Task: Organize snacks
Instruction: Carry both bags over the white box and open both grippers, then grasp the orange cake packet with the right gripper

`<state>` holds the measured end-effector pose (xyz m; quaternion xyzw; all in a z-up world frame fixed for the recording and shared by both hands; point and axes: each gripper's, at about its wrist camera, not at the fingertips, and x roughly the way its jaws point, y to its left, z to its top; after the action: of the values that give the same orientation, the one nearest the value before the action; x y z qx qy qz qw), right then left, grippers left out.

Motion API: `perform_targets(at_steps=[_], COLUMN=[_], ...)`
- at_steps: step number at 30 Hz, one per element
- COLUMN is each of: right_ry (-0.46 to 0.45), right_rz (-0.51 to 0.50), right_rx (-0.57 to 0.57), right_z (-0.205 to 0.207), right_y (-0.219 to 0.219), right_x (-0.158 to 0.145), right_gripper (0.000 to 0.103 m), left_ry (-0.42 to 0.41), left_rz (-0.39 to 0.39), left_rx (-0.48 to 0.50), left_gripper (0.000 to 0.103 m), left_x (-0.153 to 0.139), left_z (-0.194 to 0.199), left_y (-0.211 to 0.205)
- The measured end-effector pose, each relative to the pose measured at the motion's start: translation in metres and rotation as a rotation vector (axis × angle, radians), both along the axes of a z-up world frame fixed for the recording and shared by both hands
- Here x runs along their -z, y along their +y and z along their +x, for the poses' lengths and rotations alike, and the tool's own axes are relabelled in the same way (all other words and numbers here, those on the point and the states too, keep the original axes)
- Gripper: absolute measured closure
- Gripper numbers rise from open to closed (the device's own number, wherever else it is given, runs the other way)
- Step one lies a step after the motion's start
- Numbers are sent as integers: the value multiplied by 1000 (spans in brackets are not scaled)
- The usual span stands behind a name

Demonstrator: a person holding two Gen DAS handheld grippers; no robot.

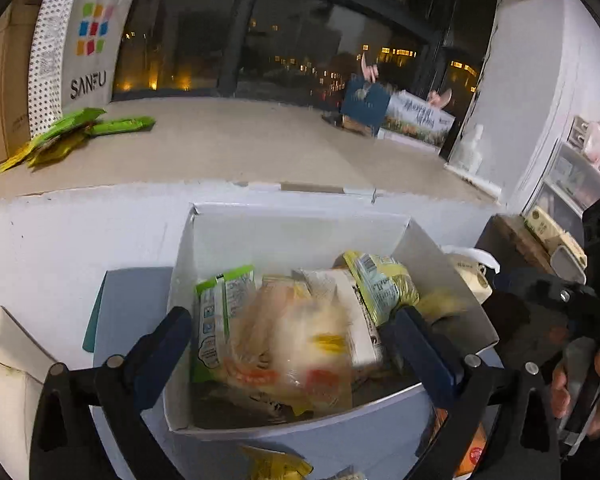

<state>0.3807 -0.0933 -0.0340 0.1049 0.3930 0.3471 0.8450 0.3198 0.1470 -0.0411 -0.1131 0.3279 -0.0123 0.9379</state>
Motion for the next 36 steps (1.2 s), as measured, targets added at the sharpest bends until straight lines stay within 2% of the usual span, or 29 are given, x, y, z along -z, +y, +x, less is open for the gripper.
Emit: perform_targets(at_steps=[4,7,11,15,20,27,30,36], right_ry=[-51,-42,-80,-117,-207,-300,-292,-174], right_rz=[-29,-13,-21,-32,-79,-133,-131,-96], right_rx=[52,45,34,-1,-72,-97,-77,-14], right_z=[-5,-5,-16,-37,-88,-169,-196,-226], right_y=[-4,-5,-5,-7,-25,-66,-81,-98], right_x=[-3,-5,-14,-23,-34,-31,-19,23], right_gripper=[0,0,0,0,0,0,0,0], left_ry=[2,-8,-49,-131,-235,-290,-296,-271], left_rz=[12,24,14,53,62,51,53,30], left_rx=[-3,-1,8,34,74,63,66,80], left_gripper=[0,0,0,0,0,0,0,0], left_x=[0,-6,-21,-43,-62,-48,-37,-20], left_z=[-10,-17,-40,-86,-154,-233,-259,-284], left_y=[1,0,-2,-19,-37,-64,-76,-87])
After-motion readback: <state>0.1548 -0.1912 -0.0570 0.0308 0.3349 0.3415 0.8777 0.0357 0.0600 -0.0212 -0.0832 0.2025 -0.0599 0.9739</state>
